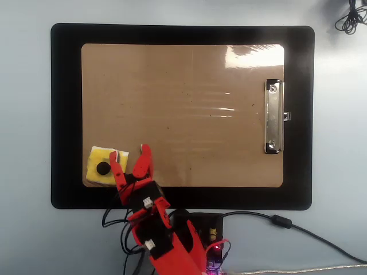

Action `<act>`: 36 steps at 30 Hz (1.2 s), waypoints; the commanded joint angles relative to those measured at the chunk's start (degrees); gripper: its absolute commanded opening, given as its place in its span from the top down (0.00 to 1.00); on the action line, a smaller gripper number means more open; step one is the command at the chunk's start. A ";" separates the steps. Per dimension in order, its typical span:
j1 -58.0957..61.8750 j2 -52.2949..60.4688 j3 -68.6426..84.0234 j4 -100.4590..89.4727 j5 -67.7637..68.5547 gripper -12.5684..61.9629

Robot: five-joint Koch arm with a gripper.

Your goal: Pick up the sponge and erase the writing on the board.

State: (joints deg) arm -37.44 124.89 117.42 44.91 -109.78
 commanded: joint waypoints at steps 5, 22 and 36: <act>11.60 6.94 -11.43 33.49 15.38 0.38; 43.77 6.68 16.17 35.16 45.44 0.38; 43.15 4.83 19.16 35.16 45.35 0.38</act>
State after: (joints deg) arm 4.92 129.64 137.20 79.89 -64.51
